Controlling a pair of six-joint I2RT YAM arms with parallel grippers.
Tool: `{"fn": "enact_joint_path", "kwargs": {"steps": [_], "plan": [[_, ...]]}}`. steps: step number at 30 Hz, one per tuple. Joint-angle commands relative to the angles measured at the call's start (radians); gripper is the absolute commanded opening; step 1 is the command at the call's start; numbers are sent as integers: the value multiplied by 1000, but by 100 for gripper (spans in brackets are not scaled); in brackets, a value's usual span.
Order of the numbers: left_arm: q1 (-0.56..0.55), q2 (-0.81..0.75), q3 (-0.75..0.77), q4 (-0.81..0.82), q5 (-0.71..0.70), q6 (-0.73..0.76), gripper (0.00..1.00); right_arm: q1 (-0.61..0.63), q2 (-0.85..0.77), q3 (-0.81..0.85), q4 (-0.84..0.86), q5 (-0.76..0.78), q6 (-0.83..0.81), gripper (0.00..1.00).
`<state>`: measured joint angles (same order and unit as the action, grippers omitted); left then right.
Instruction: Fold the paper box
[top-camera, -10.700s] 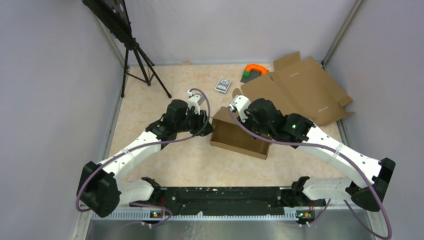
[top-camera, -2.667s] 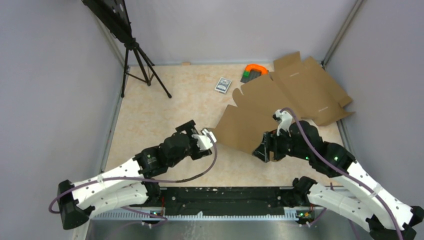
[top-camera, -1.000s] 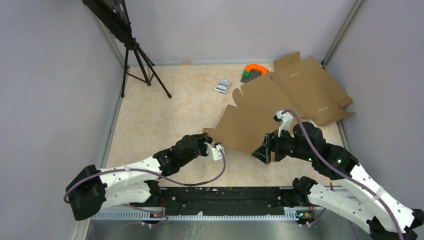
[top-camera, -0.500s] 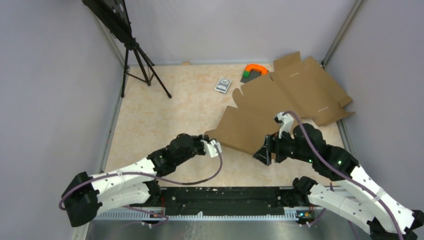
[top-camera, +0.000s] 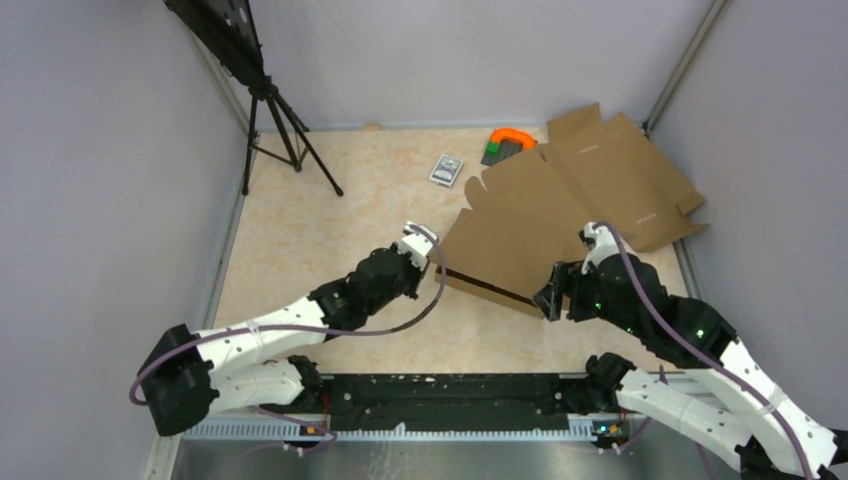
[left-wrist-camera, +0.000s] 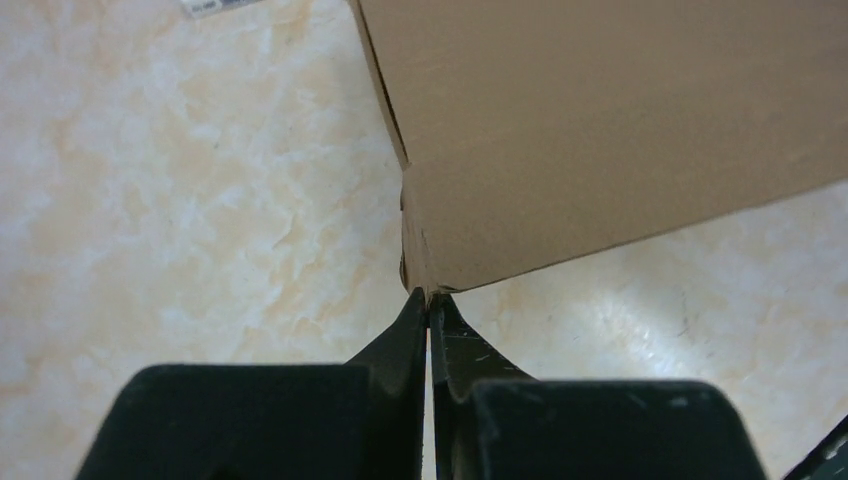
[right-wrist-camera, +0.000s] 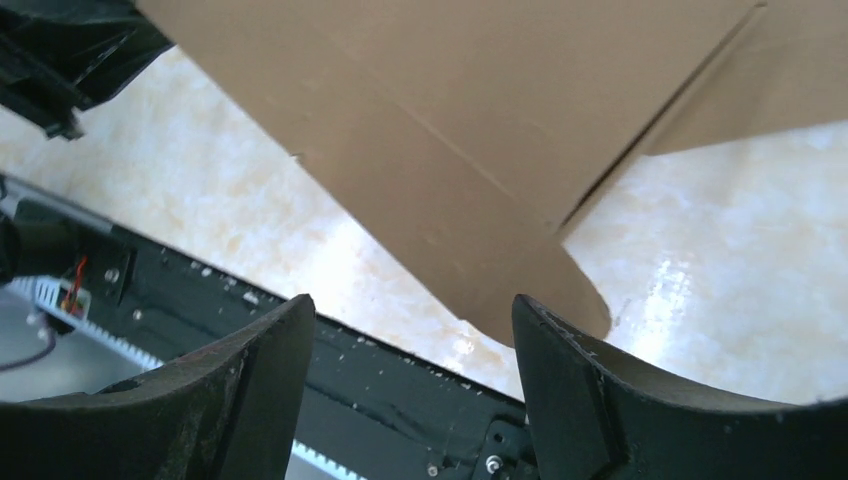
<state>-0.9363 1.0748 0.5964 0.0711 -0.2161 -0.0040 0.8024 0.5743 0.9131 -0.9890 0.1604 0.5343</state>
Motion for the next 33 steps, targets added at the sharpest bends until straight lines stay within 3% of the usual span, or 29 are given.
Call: {"fn": "enact_joint_path", "kwargs": {"steps": [1, 8, 13, 17, 20, 27, 33], "plan": [[1, 30, 73, -18, -120, -304, 0, -3, -33, 37, -37, 139, 27, 70], [8, 74, 132, -66, -160, -363, 0, -2, -13, 30, -33, -44, -85, 62], [49, 78, 144, -81, -132, -327, 0, -3, 88, 75, -98, -40, -124, 58], [86, 76, 132, -53, -101, -306, 0, -1, 163, 132, -134, -9, -179, 61], [109, 69, 127, -44, -77, -296, 0, 8, 206, 149, -134, -85, -212, 60], [136, 49, 123, -39, -54, -283, 0, 142, 305, 129, -138, 63, -145, 56], [144, 55, 118, -30, -28, -283, 0, 204, 320, 134, -132, 107, -126, 59]]}}
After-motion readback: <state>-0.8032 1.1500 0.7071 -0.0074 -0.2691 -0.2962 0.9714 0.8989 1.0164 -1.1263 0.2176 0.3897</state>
